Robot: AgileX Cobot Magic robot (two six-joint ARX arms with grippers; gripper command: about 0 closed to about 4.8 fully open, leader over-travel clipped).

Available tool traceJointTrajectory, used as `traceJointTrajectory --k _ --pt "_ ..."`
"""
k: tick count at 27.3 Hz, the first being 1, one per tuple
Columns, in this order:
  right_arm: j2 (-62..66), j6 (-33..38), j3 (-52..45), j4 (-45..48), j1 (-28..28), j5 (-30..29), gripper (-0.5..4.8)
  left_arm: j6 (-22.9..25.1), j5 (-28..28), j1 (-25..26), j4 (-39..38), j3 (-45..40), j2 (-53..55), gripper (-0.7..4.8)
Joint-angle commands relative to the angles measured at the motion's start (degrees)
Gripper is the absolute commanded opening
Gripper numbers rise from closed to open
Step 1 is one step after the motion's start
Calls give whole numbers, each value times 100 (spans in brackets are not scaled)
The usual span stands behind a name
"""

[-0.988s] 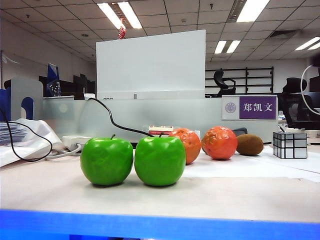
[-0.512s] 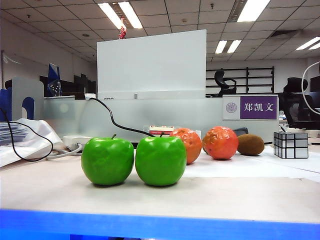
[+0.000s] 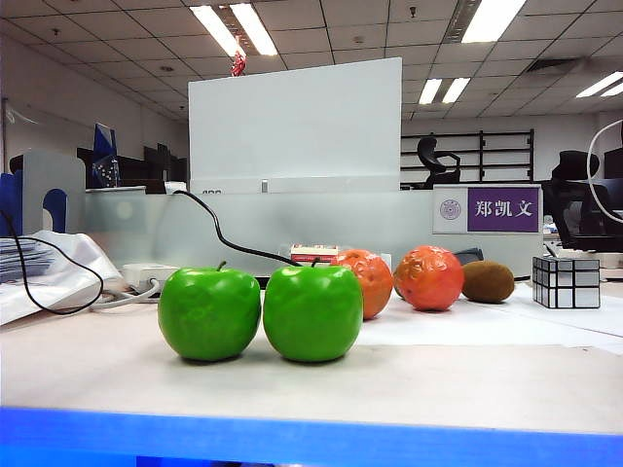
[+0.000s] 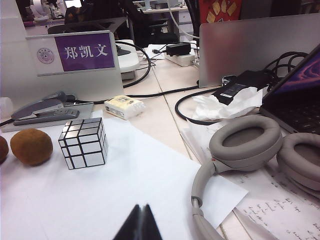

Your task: Put the same fruits together.

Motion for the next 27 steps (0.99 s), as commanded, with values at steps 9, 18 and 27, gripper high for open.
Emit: traceJointTrajectory --k 9,18,27 --pt "-7 2 -42 -79 17 4 0 28 22 -2 -15 -33 -7 -4" --pt "-7 2 -42 -79 17 4 0 28 22 -2 -15 -33 -7 -4" --pt "-7 2 -42 -79 17 4 0 28 22 -2 -15 -33 -7 -4"
